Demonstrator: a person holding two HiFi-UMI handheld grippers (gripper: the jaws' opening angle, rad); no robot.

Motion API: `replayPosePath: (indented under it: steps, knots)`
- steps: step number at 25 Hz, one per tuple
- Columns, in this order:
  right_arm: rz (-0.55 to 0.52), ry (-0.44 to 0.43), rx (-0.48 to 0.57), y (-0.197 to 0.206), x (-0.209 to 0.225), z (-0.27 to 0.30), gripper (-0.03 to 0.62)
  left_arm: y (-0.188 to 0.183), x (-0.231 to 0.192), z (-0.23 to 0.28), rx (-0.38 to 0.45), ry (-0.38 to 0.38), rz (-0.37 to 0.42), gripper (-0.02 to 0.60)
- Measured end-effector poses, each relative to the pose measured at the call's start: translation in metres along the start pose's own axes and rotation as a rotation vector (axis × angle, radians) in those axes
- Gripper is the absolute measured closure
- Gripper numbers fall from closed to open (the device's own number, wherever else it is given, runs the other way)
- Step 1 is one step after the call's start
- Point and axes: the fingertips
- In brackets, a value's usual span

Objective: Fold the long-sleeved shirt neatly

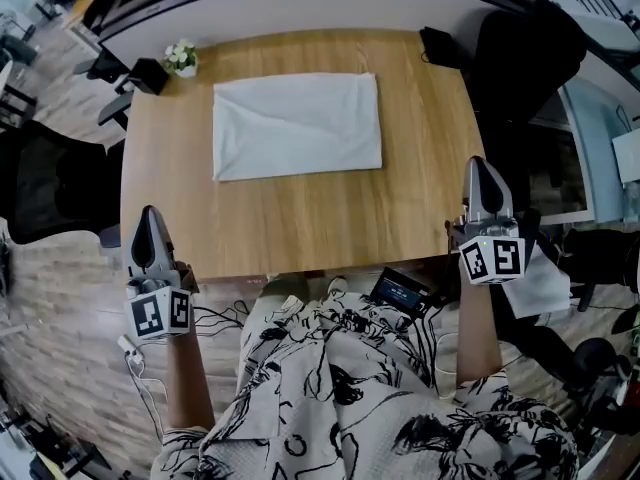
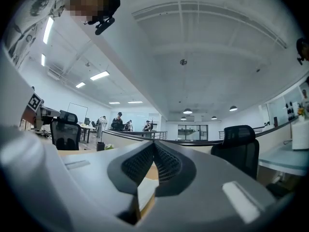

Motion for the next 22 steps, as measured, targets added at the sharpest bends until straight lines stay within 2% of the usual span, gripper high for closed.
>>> replayPosePath:
  steps: [5, 9, 16, 22]
  knots:
    - [-0.013, -0.069, 0.05, -0.019, 0.006, -0.031, 0.588, -0.013, 0.027, -0.035, 0.011, -0.033, 0.015, 0.577]
    - [-0.037, -0.109, 0.049, -0.025, 0.005, -0.045, 0.588, -0.02, 0.038, -0.059, 0.005, -0.074, 0.002, 0.577]
    - [0.042, -0.117, 0.004, -0.021, 0.003, -0.075, 0.588, -0.025, 0.047, -0.082, -0.012, -0.062, 0.012, 0.577]
    - [0.066, -0.06, -0.009, -0.025, 0.0, -0.098, 0.588, -0.022, 0.033, -0.093, -0.037, -0.04, -0.009, 0.577]
Point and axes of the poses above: the fingertips, and each gripper's own axes: z forward along the fingers, x to its right, y out of its underside, and after that the axes turned 14 degrees about y, right-handed
